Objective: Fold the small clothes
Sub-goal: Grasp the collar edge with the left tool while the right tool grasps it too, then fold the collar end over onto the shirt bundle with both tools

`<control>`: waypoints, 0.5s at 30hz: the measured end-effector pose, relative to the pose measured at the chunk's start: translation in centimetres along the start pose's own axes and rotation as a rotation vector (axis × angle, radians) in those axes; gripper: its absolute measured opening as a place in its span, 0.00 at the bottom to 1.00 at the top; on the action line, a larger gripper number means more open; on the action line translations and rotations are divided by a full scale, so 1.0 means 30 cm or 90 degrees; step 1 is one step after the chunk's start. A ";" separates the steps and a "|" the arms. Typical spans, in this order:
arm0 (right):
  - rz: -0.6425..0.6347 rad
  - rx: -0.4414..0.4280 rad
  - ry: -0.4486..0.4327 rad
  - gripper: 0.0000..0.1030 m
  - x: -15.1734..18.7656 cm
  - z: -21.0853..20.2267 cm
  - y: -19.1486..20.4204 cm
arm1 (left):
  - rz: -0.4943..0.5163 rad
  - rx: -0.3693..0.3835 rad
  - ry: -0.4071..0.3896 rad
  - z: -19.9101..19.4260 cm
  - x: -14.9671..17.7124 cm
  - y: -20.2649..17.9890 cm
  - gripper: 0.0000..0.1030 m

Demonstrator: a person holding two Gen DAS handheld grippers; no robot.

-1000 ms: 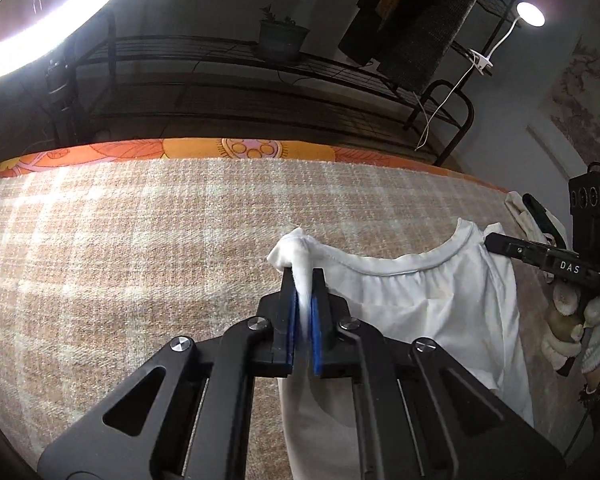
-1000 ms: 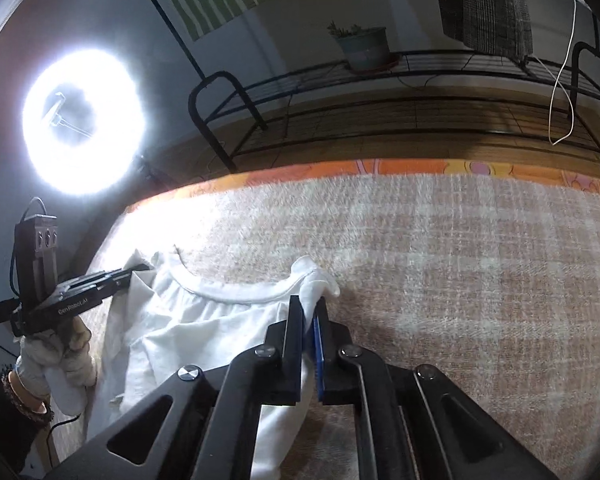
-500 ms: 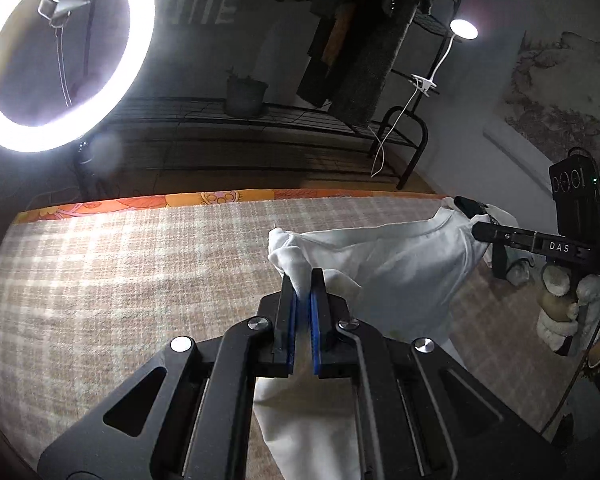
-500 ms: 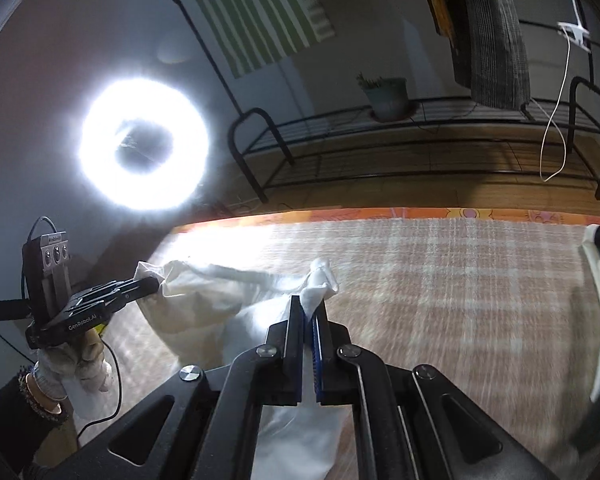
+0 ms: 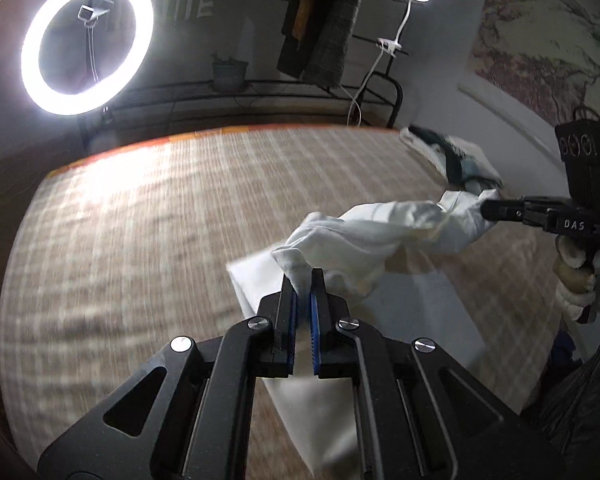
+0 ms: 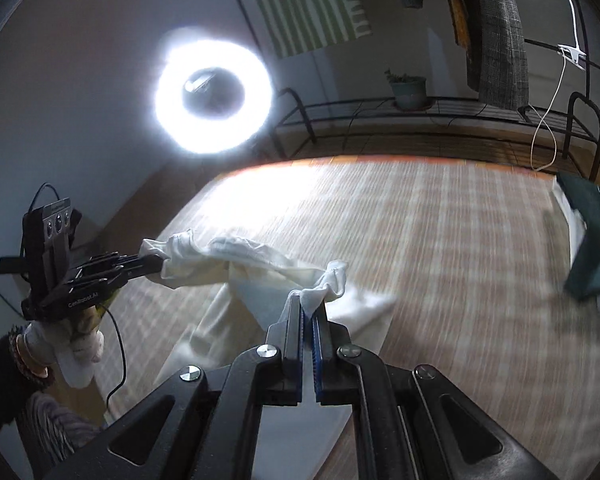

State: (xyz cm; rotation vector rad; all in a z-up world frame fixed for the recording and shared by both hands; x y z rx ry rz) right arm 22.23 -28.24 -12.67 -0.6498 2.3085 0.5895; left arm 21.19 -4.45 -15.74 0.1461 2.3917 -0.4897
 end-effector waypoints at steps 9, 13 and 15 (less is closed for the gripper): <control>-0.073 0.045 0.059 0.01 0.211 -0.023 0.123 | 0.043 -0.043 0.040 -0.010 0.197 0.002 0.03; -0.094 0.069 0.065 0.01 0.246 -0.027 0.115 | 0.058 -0.060 0.049 -0.019 0.233 0.009 0.03; -0.118 0.086 0.070 0.01 0.274 -0.040 0.120 | 0.074 -0.060 0.056 -0.035 0.266 0.004 0.03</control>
Point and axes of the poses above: each gripper's, at about its wrist camera, not at the fingertips, and z roughly the way its jaws point, y to its left, x to its underside, the point moved 9 cm from there along z, roughly the way its jaws point, and after that the axes turned 11 degrees about -z, right-handed, at the moved point
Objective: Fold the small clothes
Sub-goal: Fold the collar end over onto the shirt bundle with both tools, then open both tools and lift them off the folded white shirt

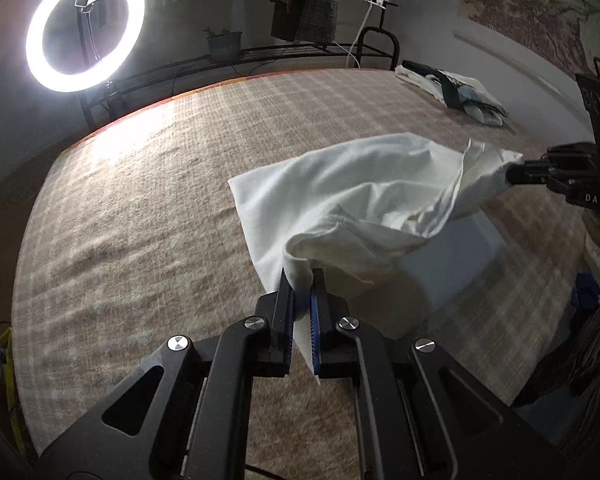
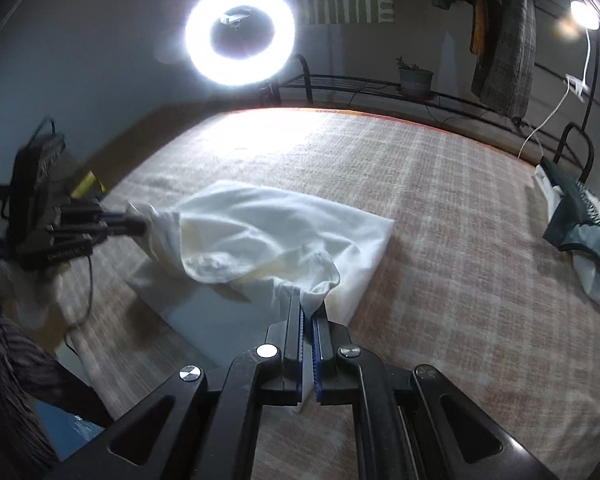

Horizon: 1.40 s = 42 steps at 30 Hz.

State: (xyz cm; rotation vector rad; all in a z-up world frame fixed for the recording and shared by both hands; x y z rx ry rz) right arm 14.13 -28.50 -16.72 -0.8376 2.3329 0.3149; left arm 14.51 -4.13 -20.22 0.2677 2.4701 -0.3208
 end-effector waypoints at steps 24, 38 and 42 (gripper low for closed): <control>0.273 -0.115 0.037 0.37 0.231 -0.030 -0.058 | -0.331 0.131 0.075 -0.080 0.132 0.169 0.41; 0.431 -0.283 0.035 0.02 0.267 0.088 0.027 | -0.445 0.257 0.110 -0.031 0.135 0.073 0.03; 0.439 -0.300 -0.040 0.01 0.190 -0.012 0.002 | -0.470 0.264 0.100 -0.061 0.144 0.084 0.03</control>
Point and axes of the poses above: each gripper's, at about its wrist camera, not at the fingertips, and z roughly the way its jaws point, y to its left, x to its underside, the point moved 9 cm from there along z, roughly the way its jaws point, and after that the axes turned 11 degrees about -z, right-handed, at the moved point
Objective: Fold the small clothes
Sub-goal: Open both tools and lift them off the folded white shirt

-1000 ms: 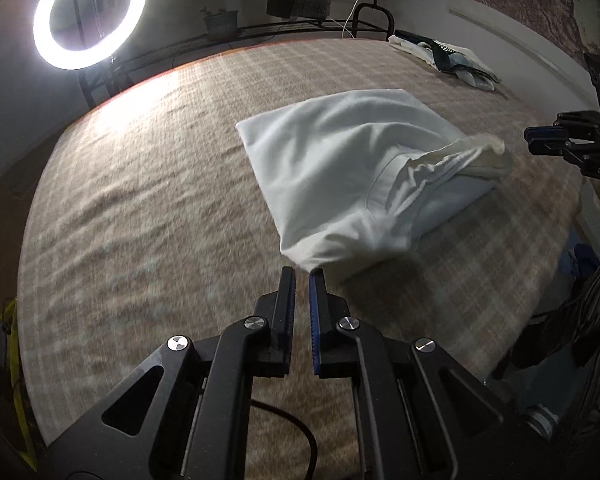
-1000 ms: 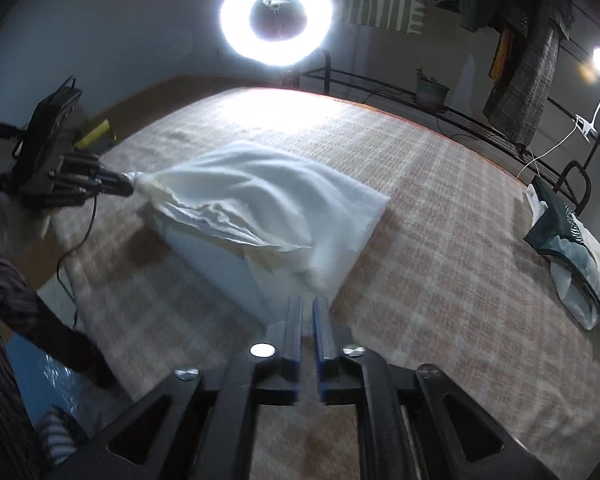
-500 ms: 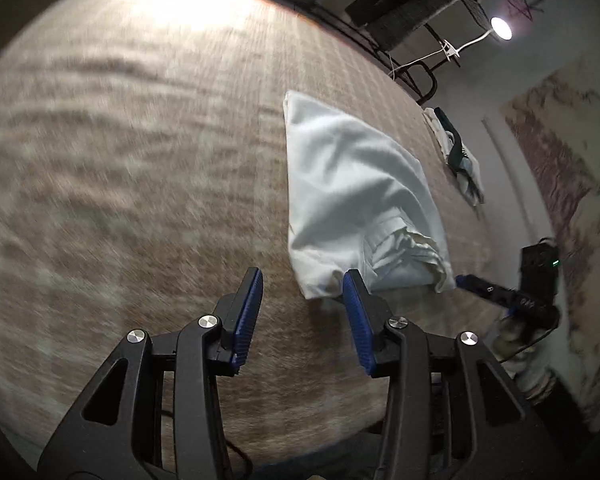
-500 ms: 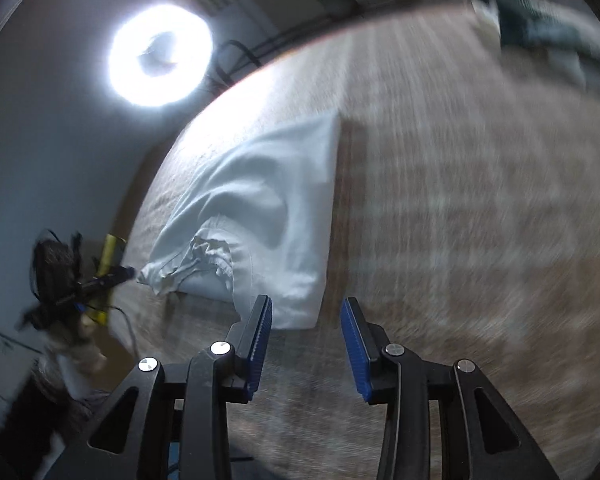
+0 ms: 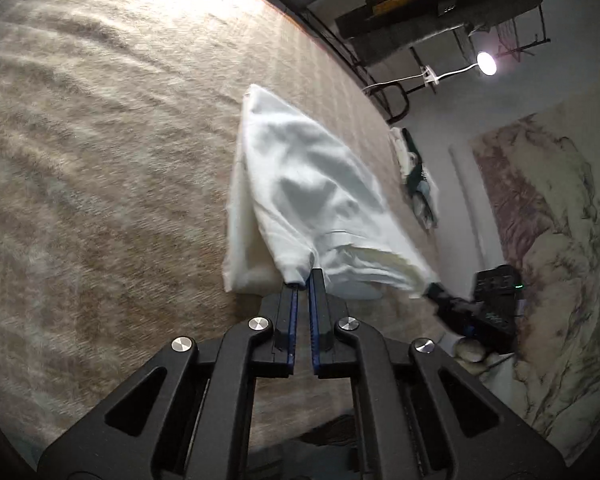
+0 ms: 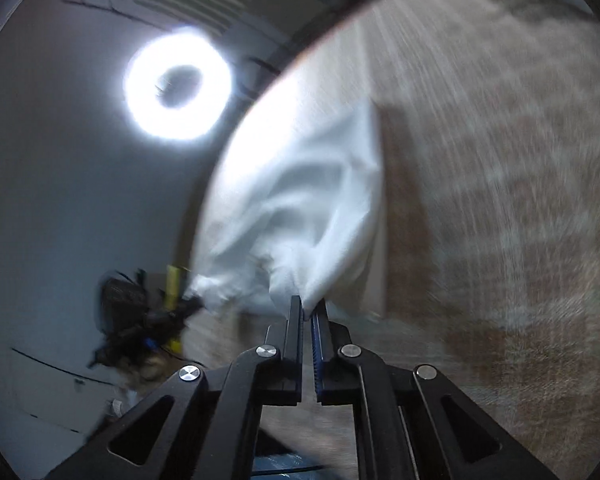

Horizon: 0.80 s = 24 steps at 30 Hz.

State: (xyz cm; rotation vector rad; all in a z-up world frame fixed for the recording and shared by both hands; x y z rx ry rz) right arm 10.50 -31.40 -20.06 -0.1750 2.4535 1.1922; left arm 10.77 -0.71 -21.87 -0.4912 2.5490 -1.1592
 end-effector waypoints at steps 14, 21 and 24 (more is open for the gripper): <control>-0.123 0.130 0.131 0.13 0.101 0.080 0.005 | 0.064 -0.144 -0.008 -0.024 0.022 0.080 0.03; -0.223 0.088 0.115 0.42 0.072 0.039 0.120 | 0.091 -0.139 -0.072 -0.100 -0.004 0.006 0.37; -0.238 0.088 0.086 0.47 0.021 0.022 0.130 | 0.101 -0.145 -0.086 -0.101 -0.040 -0.017 0.37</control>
Point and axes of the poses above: each gripper's, at about its wrist camera, not at the fingertips, and z roughly the way its jaws point, y to its left, x to its underside, the point moved 9 cm from there along z, roughly the way its jaws point, and after that the axes turned 11 degrees about -z, right-handed, at the moved point
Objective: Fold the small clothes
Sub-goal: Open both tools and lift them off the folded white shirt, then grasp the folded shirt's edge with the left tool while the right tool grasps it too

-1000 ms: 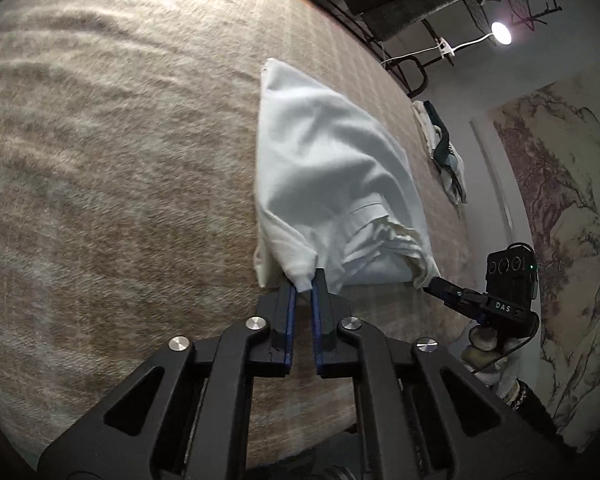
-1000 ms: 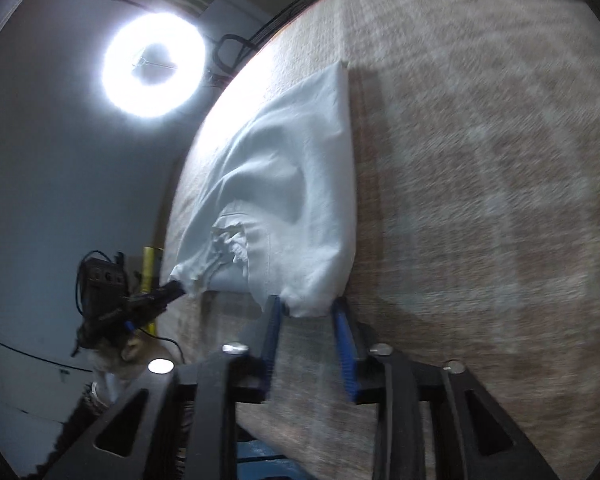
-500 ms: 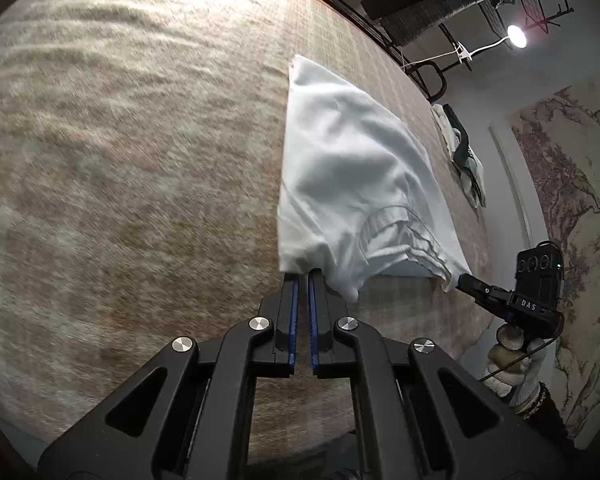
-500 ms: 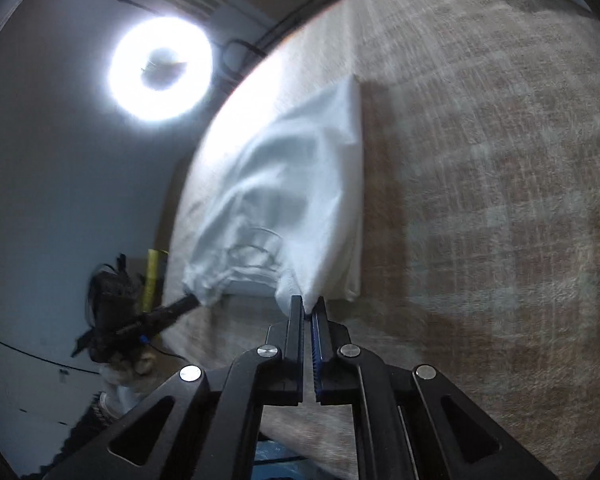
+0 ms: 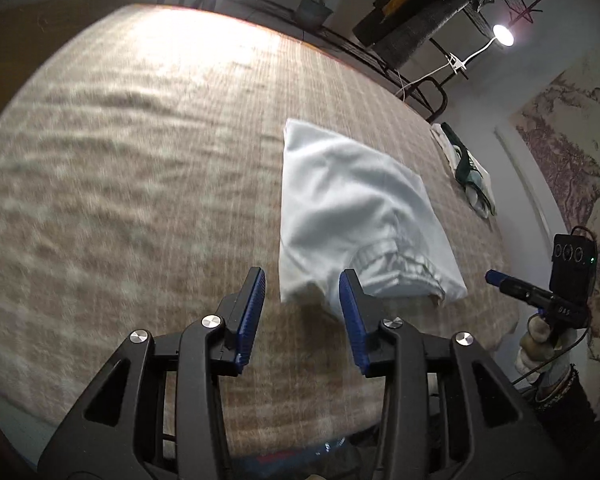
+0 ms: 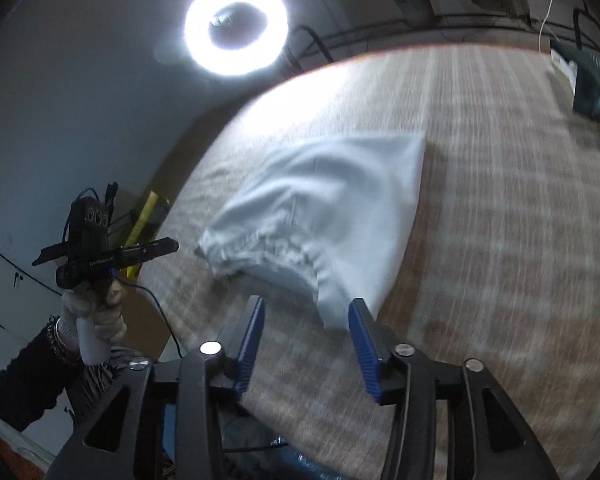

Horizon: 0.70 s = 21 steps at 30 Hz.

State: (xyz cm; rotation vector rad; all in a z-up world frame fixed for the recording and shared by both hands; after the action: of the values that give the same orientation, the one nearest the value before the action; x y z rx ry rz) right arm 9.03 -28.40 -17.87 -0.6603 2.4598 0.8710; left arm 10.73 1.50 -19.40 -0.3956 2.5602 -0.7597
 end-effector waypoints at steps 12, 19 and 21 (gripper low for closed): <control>0.071 0.041 -0.054 0.53 -0.142 -0.016 -0.217 | -0.079 0.009 -0.017 0.021 -0.157 0.061 0.40; 0.127 0.037 -0.045 0.53 -0.172 0.079 -0.289 | -0.126 0.030 0.040 0.165 -0.195 0.080 0.40; 0.130 0.029 -0.036 0.53 -0.178 0.104 -0.295 | -0.141 0.045 0.056 0.207 -0.200 0.075 0.40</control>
State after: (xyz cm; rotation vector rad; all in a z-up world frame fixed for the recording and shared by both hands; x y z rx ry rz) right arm 19.01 -30.86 -21.15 -0.3678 2.5182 0.8926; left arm 18.57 2.85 -23.40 -0.6444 2.5901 -0.9631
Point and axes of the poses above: each gripper's, at about its wrist camera, not at the fingertips, and z roughly the way its jaws point, y to its left, x to its underside, the point moved 9 cm from there along z, roughly the way its jaws point, and after that the axes turned 11 degrees about -z, right-handed, at the moved point
